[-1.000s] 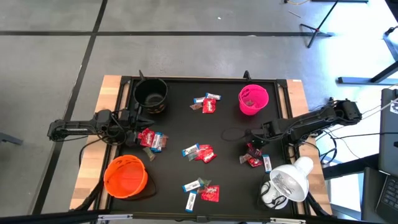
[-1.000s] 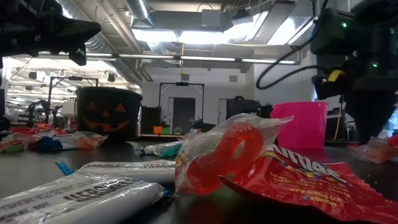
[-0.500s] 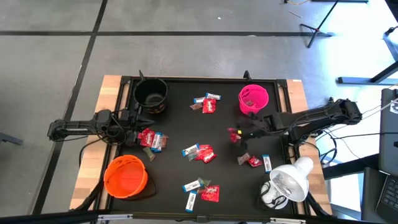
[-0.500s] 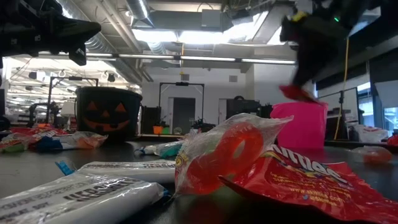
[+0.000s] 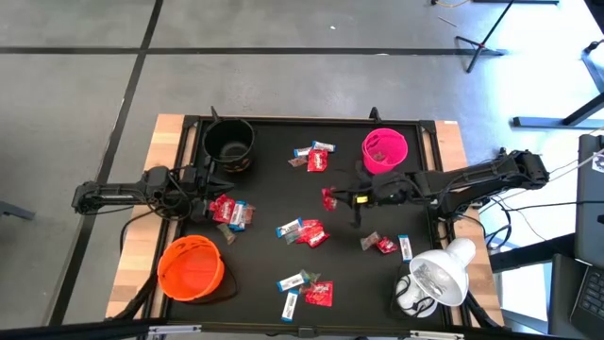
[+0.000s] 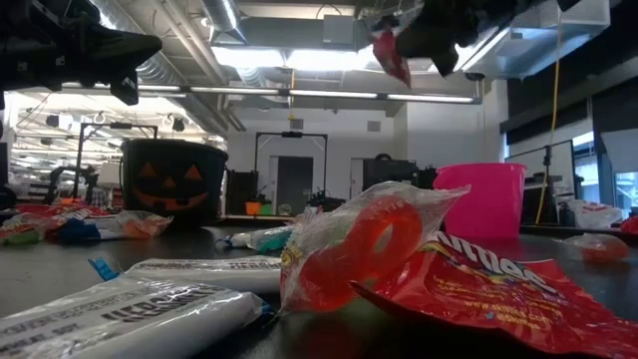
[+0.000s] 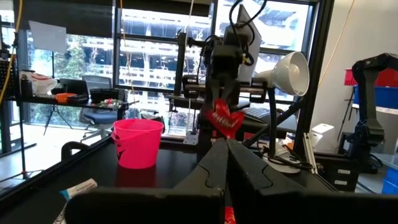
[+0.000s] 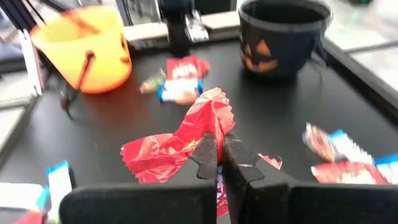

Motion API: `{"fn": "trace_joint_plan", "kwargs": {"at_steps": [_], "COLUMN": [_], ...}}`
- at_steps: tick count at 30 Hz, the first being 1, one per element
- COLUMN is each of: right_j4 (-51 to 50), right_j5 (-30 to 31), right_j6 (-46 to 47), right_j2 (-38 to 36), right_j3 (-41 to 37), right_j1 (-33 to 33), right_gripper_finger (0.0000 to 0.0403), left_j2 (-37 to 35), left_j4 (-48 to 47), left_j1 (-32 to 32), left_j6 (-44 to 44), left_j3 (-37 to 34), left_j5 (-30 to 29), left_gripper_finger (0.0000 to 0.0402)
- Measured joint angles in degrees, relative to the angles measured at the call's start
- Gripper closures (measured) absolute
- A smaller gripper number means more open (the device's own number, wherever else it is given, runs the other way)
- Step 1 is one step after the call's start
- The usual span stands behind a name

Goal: Sort candy
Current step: Put the red candy into the orange bucket

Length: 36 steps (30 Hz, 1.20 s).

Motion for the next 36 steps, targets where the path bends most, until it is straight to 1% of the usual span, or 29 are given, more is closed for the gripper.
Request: {"fn": "trace_joint_plan", "kwargs": {"at_steps": [10, 13, 16, 21, 23, 26, 27, 31, 33, 36], "right_j4": [15.96, 20.12, 23.38, 25.23, 25.57, 26.97, 27.63, 29.86, 31.2, 33.62], "right_j5": [-0.39, -0.39, -0.76, -4.66, -6.28, -9.7, -10.78, -14.02, -14.92, -17.5], "right_j6": [-6.28, -8.47, -10.53, -12.56, -12.7, -13.0, -13.37, -13.97, -13.97, -13.92], "right_j2": [1.35, 2.47, 4.17, 6.7, 7.35, 8.27, 8.56, 8.9, 8.9, 8.9], "right_j3": [0.01, 0.03, 0.03, 0.01, 0.01, 0.01, 0.01, 0.01, 0.01, 0.01], "right_j1": [0.0, -0.01, -0.93, -4.26, -5.8, -8.17, -8.98, -11.95, -13.38, -15.33], "right_gripper_finger": [0.04, 0.04, 0.04, 0.04, 0.04, 0.04, 0.04, 0.04, 0.04, 0.04], "left_j2": [0.01, -0.01, 0.0, -0.01, 0.01, 0.87, 1.51, 4.57, 6.22, 8.72], "left_j4": [1.31, 4.88, 8.45, 11.74, 11.37, 9.05, 8.45, 8.76, 9.45, 11.95], "left_j1": [0.0, 0.0, -0.01, 0.0, -0.02, 0.0, 0.0, 0.0, 0.0, 0.0], "left_j6": [-0.08, -0.64, -3.0, -3.21, -3.34, -5.34, -5.83, -6.43, -6.59, -6.56], "left_j3": [-0.02, 0.0, -0.02, 0.0, -0.02, -0.01, -0.02, -0.02, -0.02, -0.02], "left_j5": [-0.37, -1.19, -1.22, -1.33, -3.38, -9.8, -10.89, -11.07, -11.64, -11.55], "left_gripper_finger": [0.0401, 0.0401, 0.0401, 0.0401, 0.0401, 0.0401, 0.0401, 0.0401, 0.0392, 0.0361]}}
